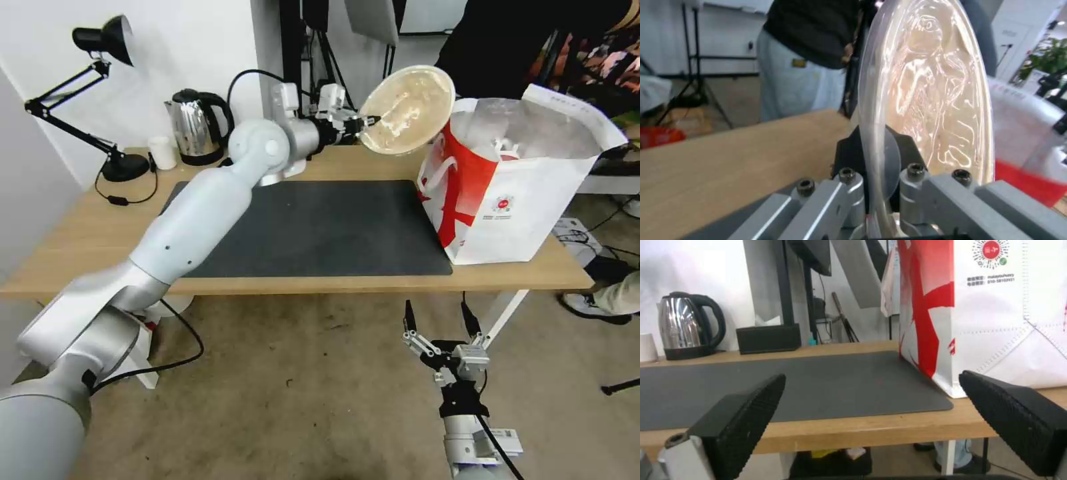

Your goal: Pick up the trash from the table and place it into the takeout bag.

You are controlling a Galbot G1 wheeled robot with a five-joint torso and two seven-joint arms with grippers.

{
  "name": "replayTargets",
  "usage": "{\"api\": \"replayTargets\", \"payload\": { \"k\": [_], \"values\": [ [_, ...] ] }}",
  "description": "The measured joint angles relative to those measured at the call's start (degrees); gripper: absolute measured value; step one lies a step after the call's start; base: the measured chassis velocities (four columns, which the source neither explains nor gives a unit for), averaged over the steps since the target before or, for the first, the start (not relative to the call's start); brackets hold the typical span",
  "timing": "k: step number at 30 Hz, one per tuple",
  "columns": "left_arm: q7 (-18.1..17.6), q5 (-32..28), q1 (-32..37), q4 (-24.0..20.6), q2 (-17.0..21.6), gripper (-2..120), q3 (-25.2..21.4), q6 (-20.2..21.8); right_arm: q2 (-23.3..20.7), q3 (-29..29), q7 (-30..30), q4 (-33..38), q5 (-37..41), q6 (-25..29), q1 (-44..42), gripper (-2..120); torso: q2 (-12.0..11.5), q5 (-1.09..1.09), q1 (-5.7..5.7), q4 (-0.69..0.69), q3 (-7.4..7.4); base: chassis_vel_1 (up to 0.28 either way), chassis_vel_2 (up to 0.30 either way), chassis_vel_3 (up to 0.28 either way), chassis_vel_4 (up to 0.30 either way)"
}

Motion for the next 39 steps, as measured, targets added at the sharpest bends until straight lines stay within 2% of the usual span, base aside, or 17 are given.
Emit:
{"api": "replayTargets", "payload": {
  "k": [4,9,11,16,19,28,39],
  "values": [
    [0.03,0.31,-3.29,2.25,-1.80,3,1.79,0.27,0.00,0.00,0.00,0.00,0.00,0.00,-0.01,100,0.00,0.04,0.00,-0.04,0.00,0.000,0.000,0.000,0.000],
    [0.31,0.45,-5.00,3.74,-2.27,3,2.53,0.09,0.00,0.00,0.00,0.00,0.00,0.00,-0.01,100,0.00,0.02,0.00,-0.02,0.00,0.000,0.000,0.000,0.000],
    [0.62,-0.10,-5.48,3.56,-1.25,3,2.62,0.05,0.00,0.00,0.00,0.00,0.00,0.00,-0.01,100,0.00,0.03,0.00,-0.04,0.00,0.000,0.000,0.000,0.000],
    [0.76,-0.59,-5.70,2.82,1.24,3,1.70,0.00,0.00,0.00,0.00,0.00,0.00,0.00,0.00,100,0.00,0.00,0.00,0.02,0.00,0.000,0.000,0.000,0.000],
    [0.76,-0.51,-5.45,2.76,1.32,3,1.19,-0.22,0.00,0.00,0.00,0.00,0.00,0.00,0.00,100,0.01,0.01,0.00,0.02,-0.01,0.000,0.000,0.000,0.000],
    [3.01,5.95,-5.87,5.72,-1.95,3,1.59,-2.93,0.00,0.00,0.00,0.00,0.00,0.00,0.00,100,0.00,0.03,0.00,-0.02,0.00,0.000,0.000,0.000,0.000],
    [4.34,8.97,-7.56,10.05,-6.63,3,2.75,-4.41,0.00,0.00,0.00,0.00,0.00,0.00,0.00,100,0.00,0.03,0.00,-0.02,0.00,0.000,0.000,0.000,0.000]
  ]
}}
